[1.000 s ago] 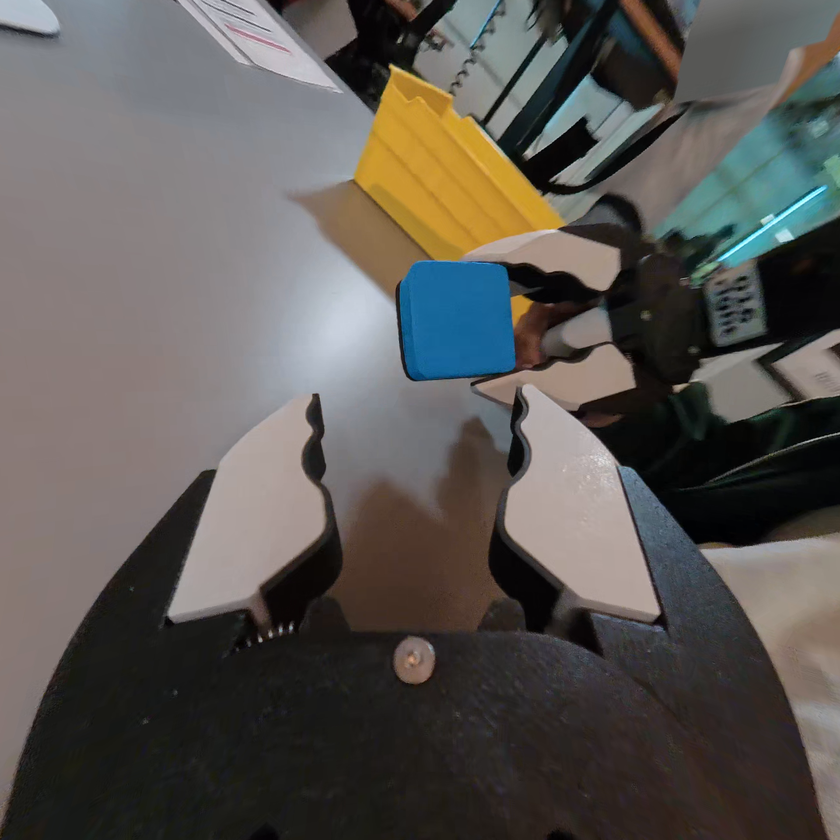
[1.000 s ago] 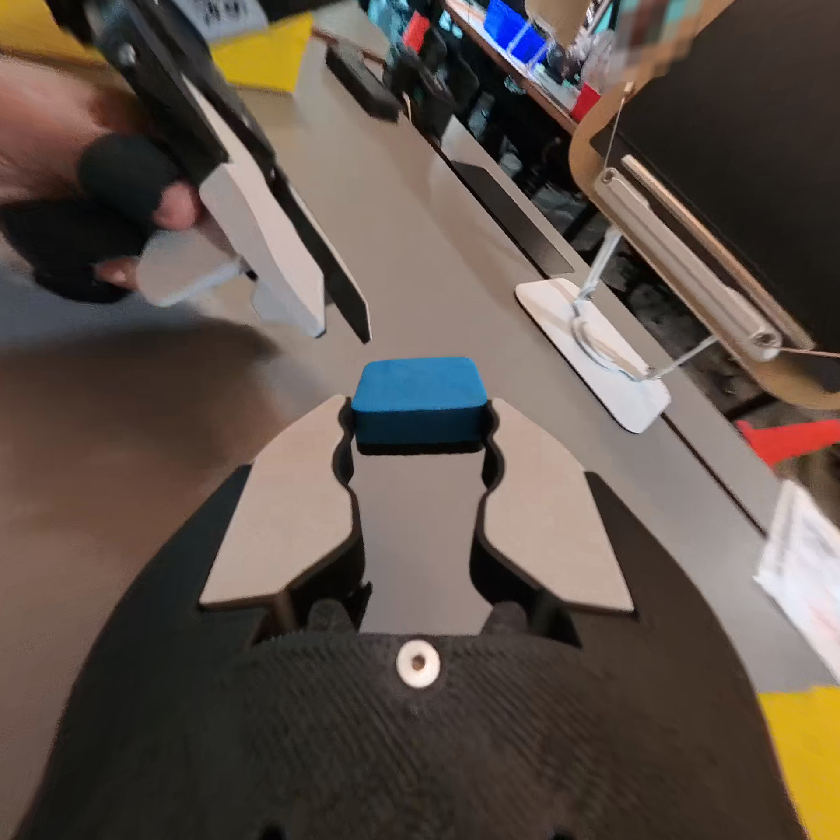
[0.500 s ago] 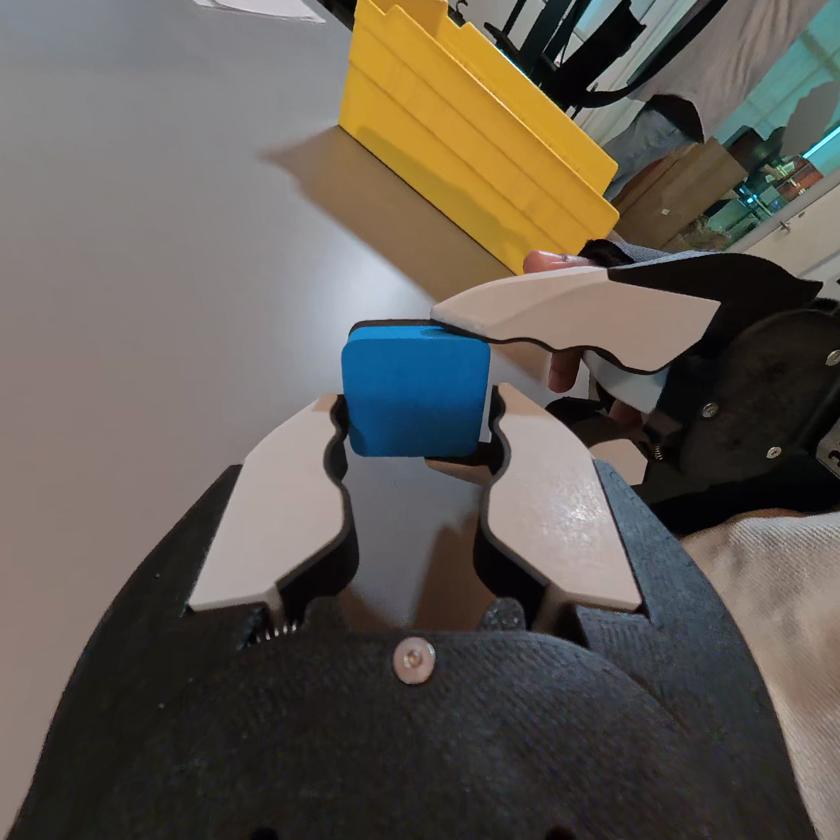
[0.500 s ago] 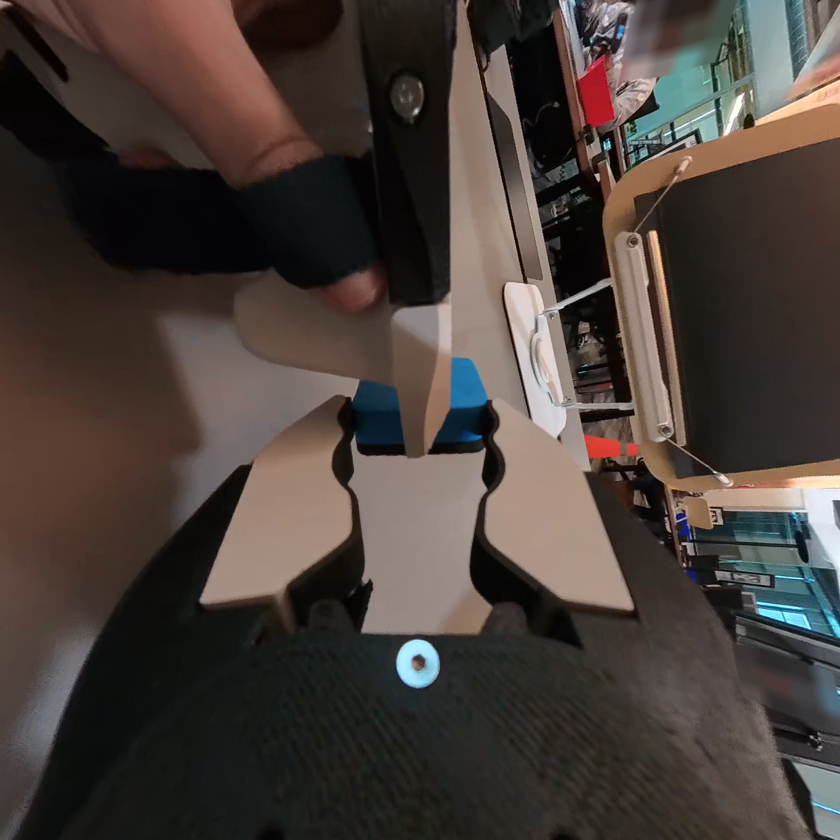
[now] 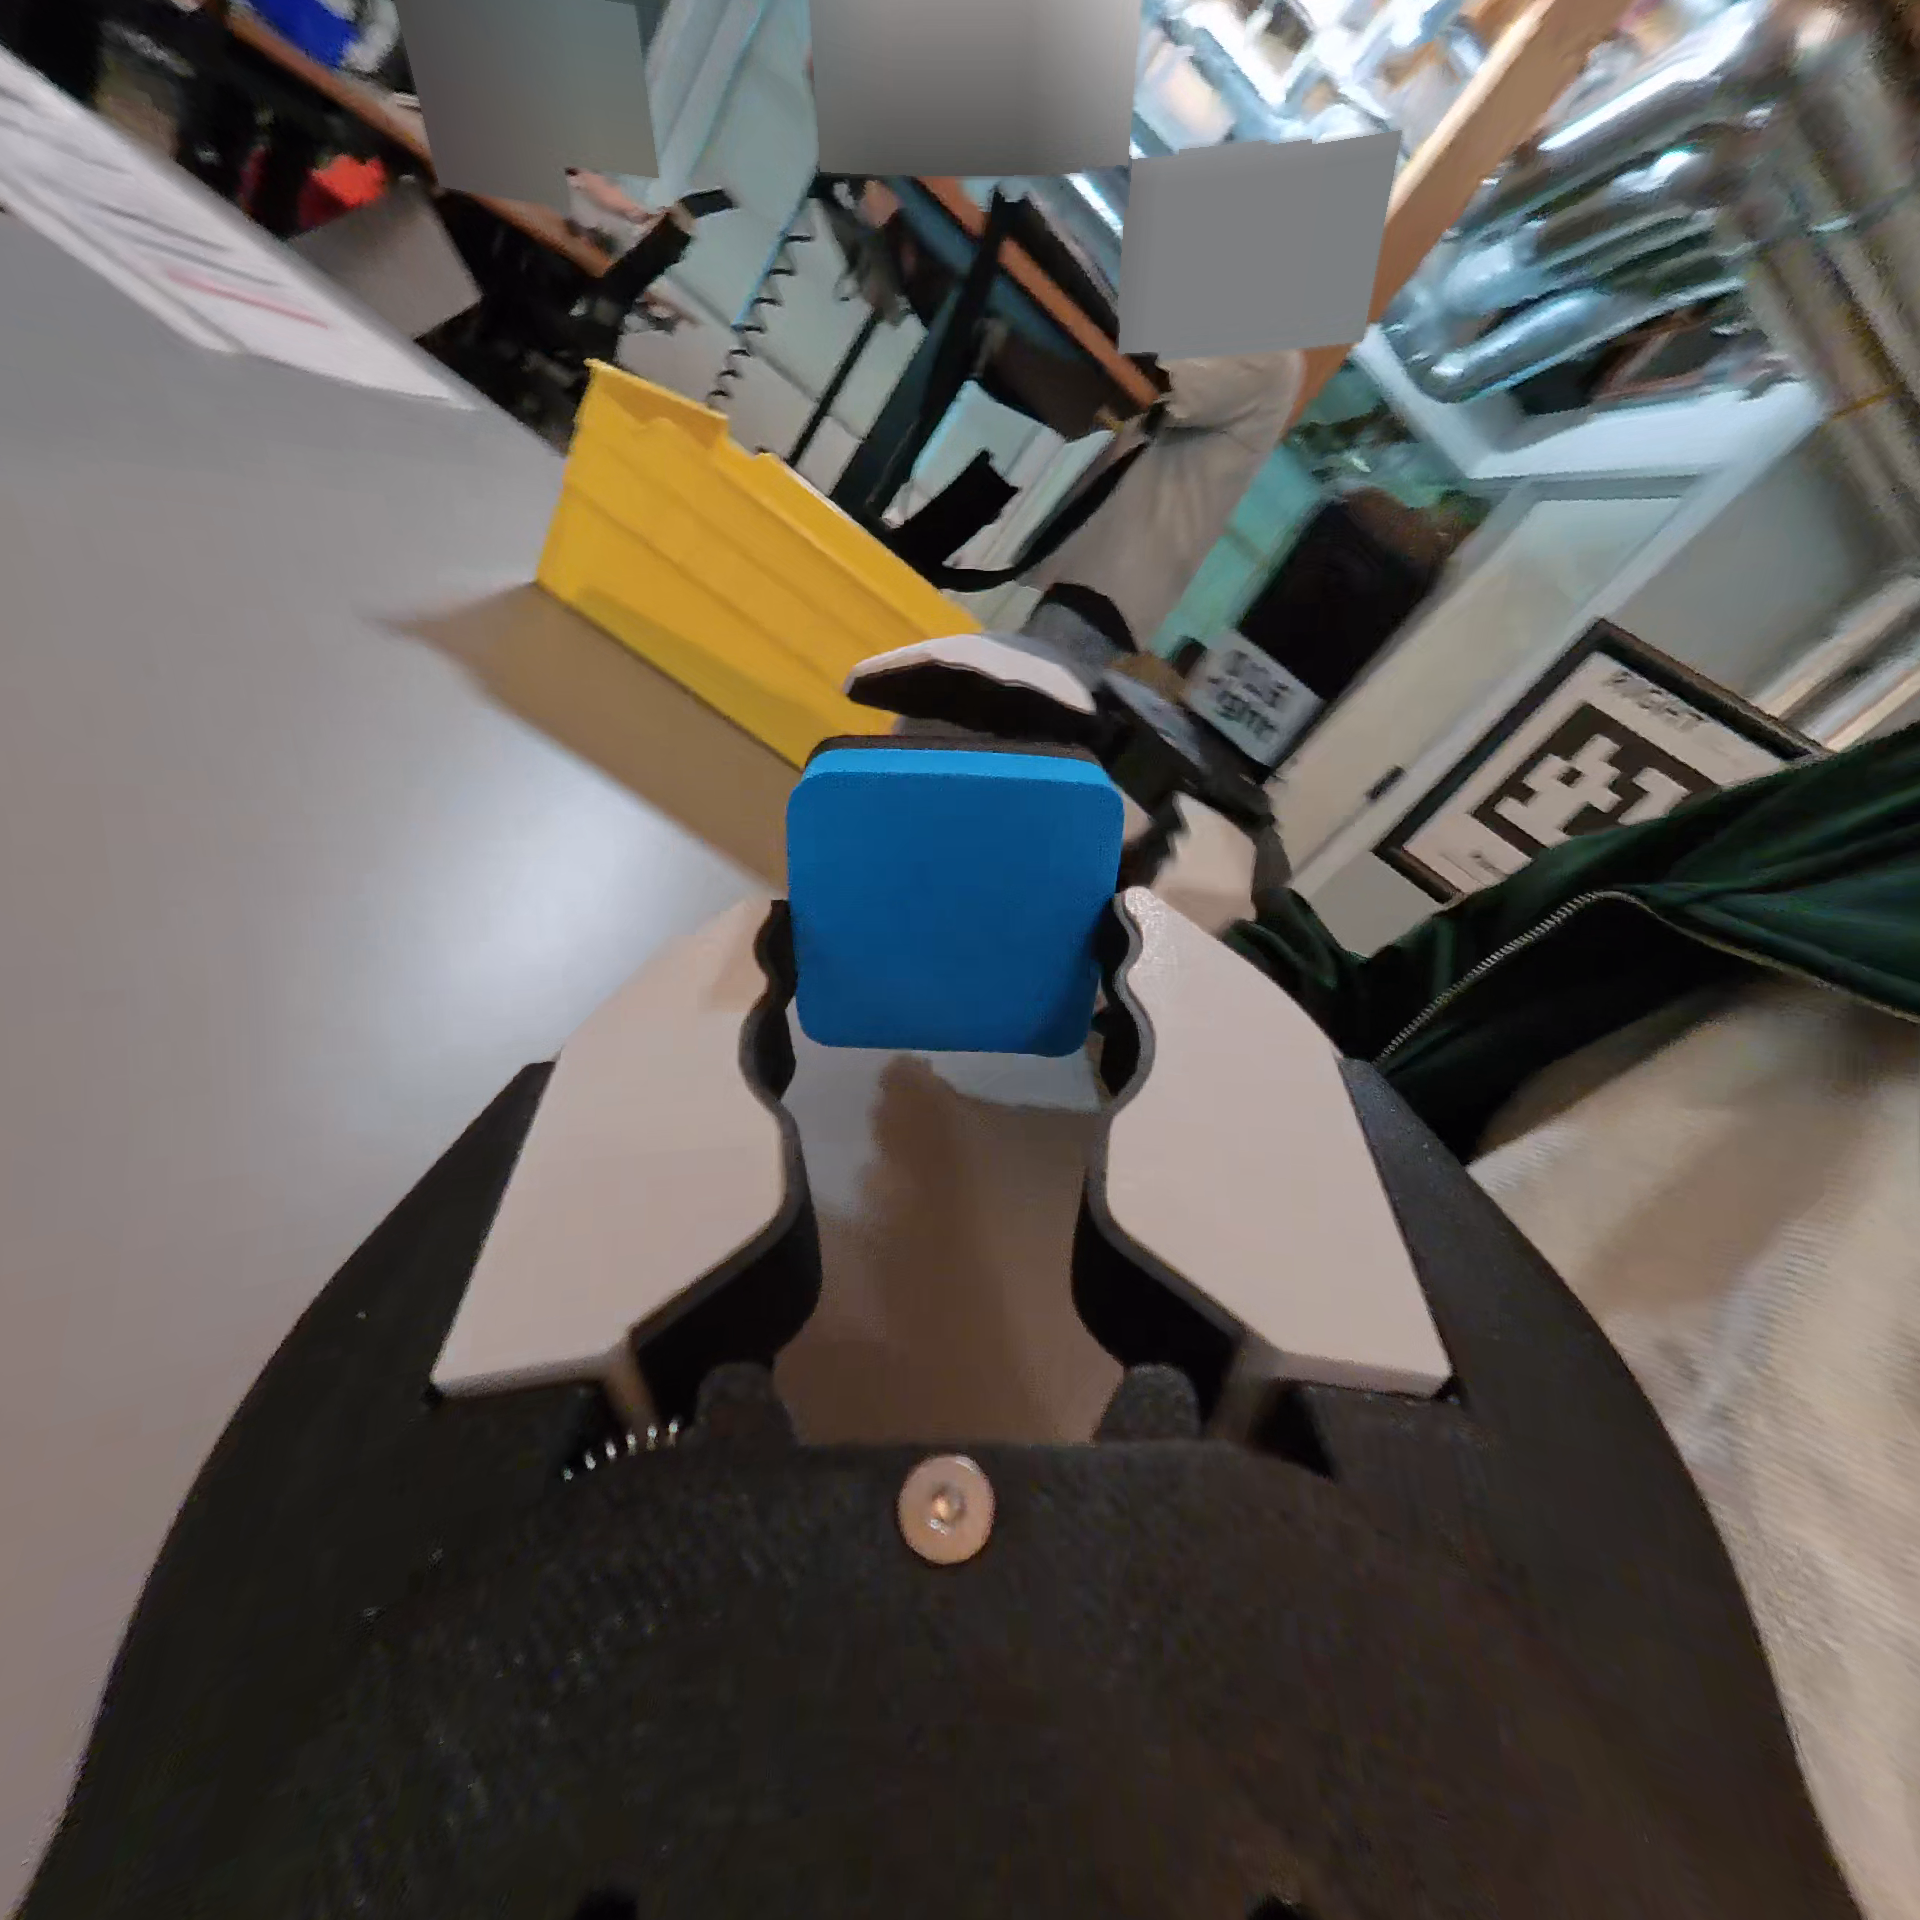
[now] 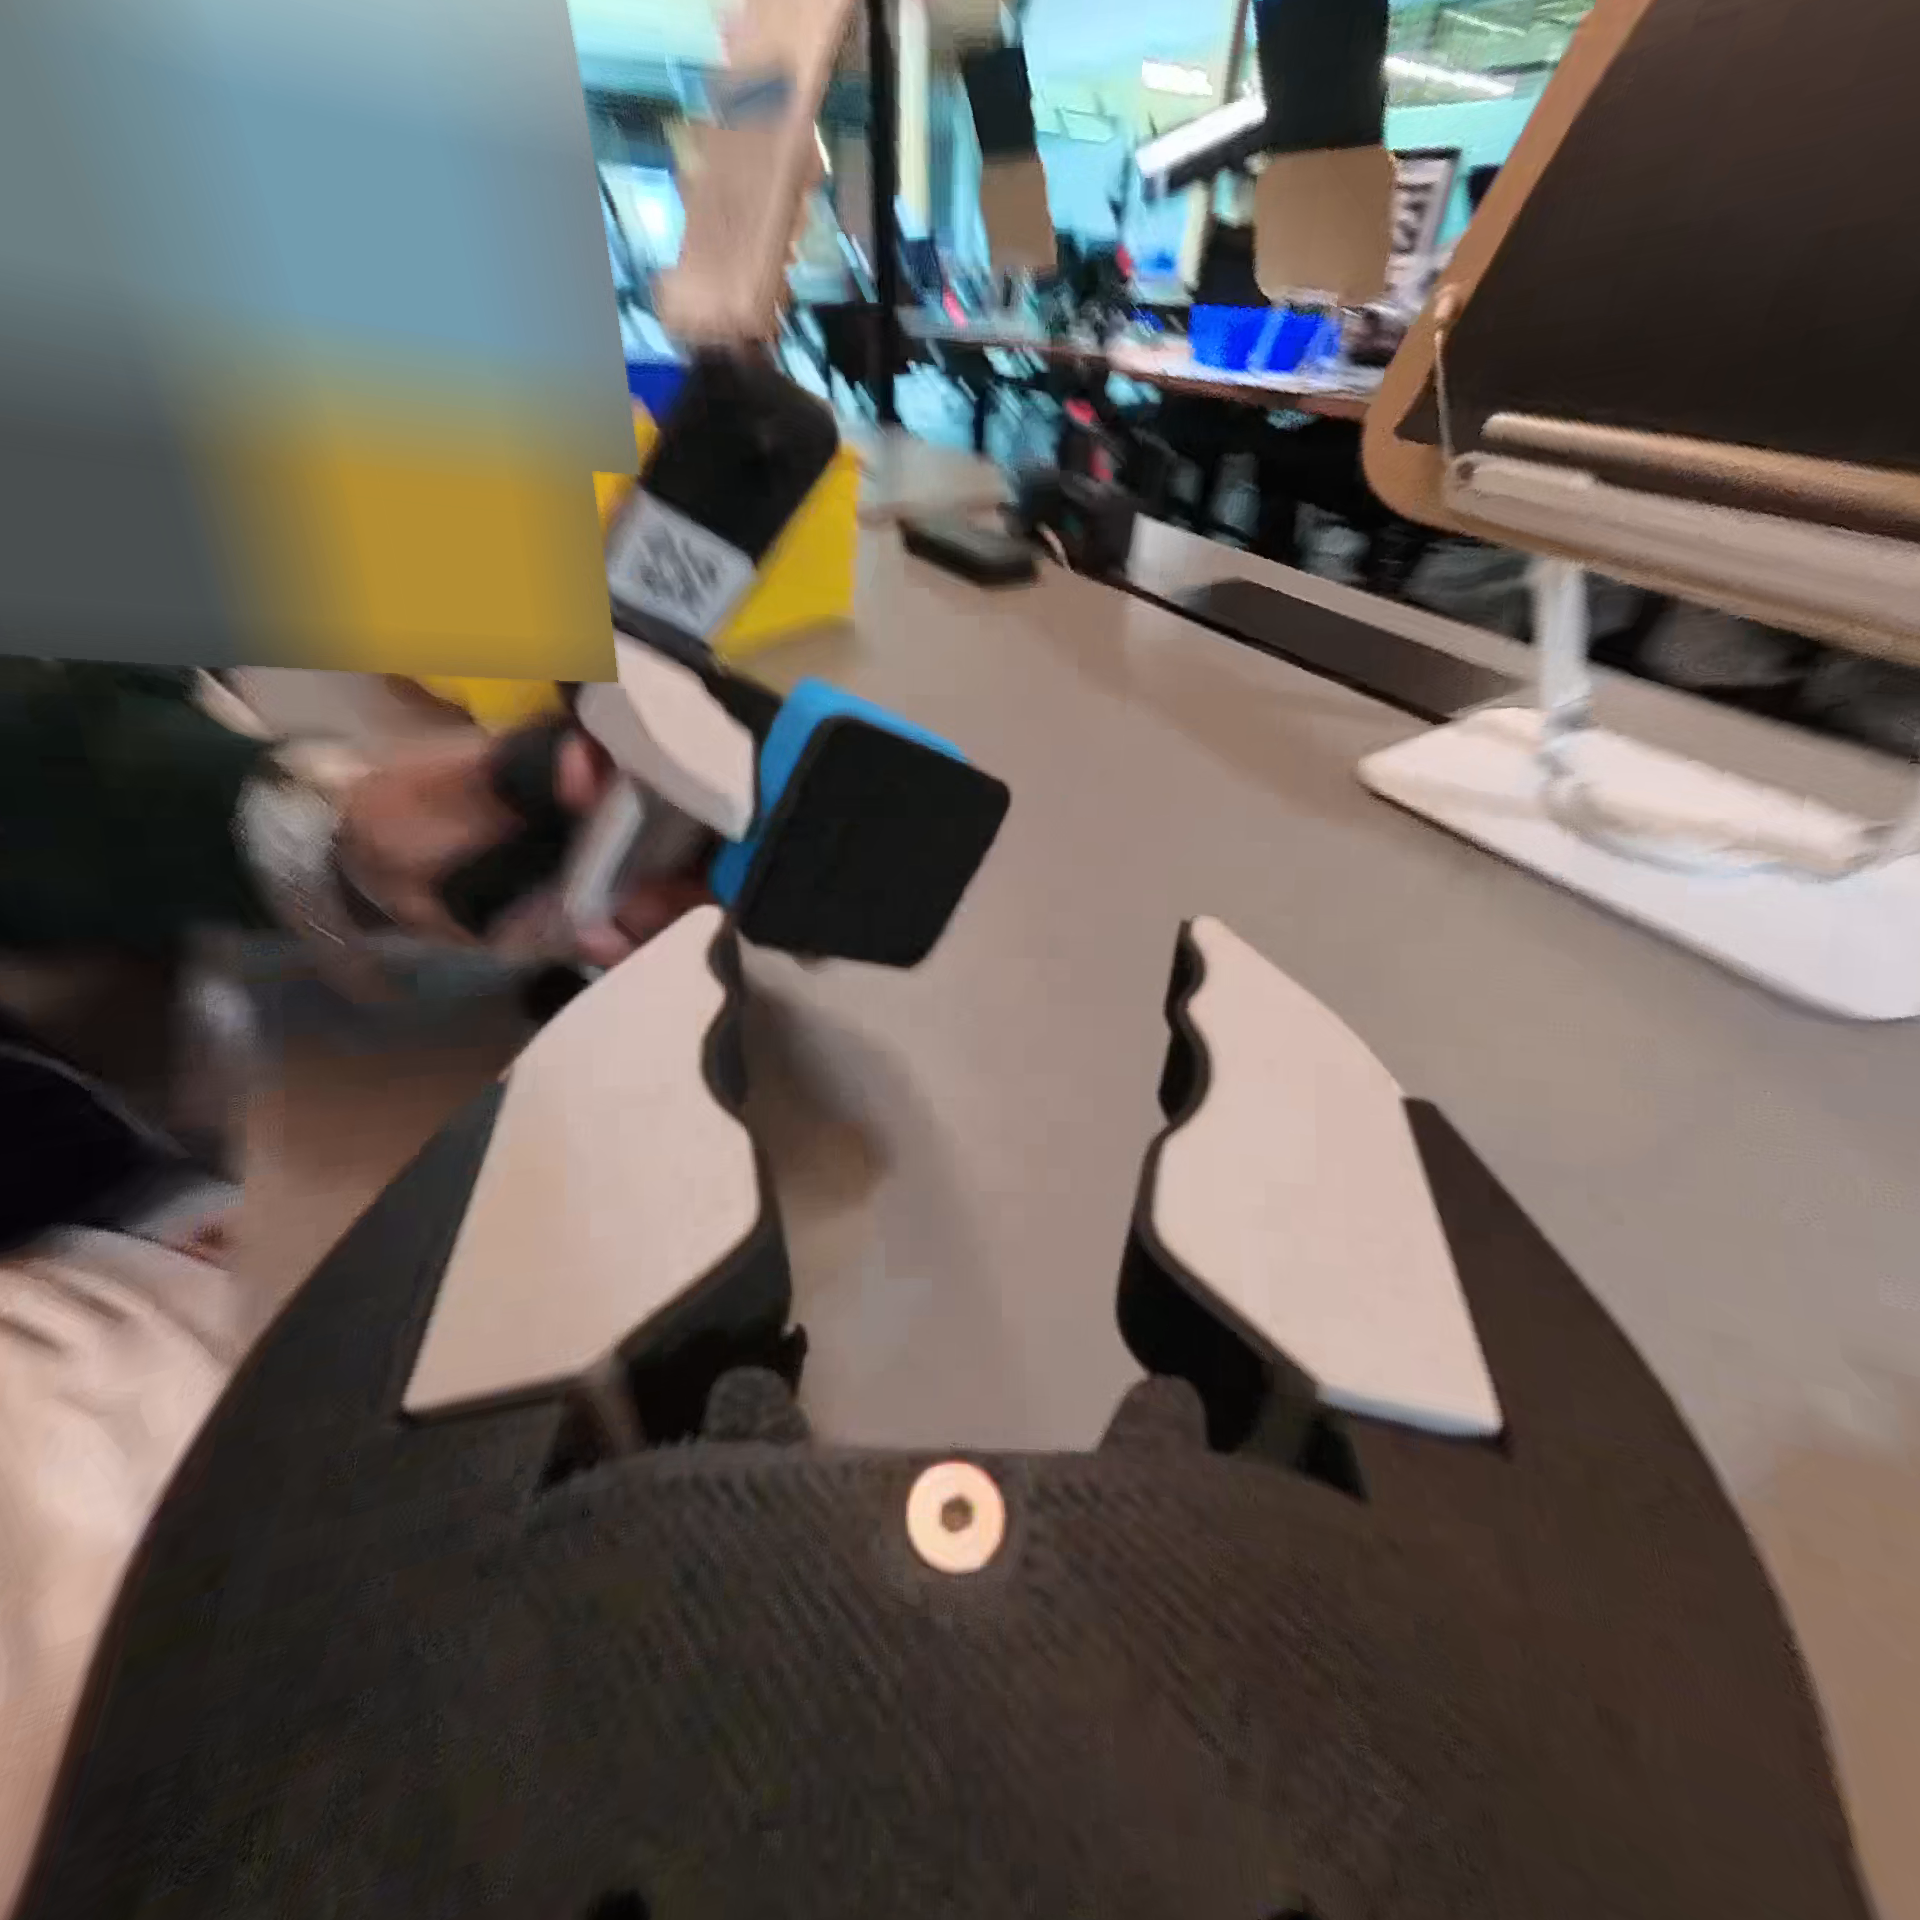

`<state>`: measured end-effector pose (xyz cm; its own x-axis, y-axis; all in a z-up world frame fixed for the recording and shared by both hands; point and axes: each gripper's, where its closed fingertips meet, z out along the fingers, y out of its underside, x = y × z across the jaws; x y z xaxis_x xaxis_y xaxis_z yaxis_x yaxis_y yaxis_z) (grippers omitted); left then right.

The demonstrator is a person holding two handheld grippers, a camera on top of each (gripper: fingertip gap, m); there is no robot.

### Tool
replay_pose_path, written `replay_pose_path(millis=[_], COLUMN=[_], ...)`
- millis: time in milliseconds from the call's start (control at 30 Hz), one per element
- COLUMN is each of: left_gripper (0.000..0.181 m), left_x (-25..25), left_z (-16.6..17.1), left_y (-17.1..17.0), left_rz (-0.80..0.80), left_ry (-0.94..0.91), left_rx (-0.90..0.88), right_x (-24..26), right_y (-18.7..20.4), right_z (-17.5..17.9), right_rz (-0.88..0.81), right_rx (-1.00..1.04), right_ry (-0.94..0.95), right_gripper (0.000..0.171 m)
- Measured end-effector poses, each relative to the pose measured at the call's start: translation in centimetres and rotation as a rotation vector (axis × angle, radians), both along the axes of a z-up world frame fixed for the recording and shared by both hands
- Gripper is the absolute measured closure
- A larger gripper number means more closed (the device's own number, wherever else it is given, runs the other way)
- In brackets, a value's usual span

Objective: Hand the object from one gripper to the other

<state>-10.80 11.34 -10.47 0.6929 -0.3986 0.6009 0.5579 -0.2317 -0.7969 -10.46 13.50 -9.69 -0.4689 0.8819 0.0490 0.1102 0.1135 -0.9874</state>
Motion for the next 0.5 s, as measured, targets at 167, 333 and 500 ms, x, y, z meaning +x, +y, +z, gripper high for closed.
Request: replay_pose_path(millis=[167,333,500], left_gripper=[0.125,0.125,0.125], left_x=[1.4,2.1,4.0], left_z=[1.0,0.3,-0.4], left_y=[-0.2,-0.1,-0.1], left_rz=[-0.089,-0.108,-0.170], left_ry=[-0.040,0.040,0.145], left_rx=[0.090,0.065,0.049], right_x=[0.8,0.9,1.1], right_y=[0.3,-1.3,-2.7], right_z=[2.4,1.7,1.2], right_rz=[0.161,0.206,0.259], right_rx=[-0.501,-0.483,-0.508], right_ry=[-0.045,-0.091,-0.141], right_gripper=[0.098,0.093,0.098])
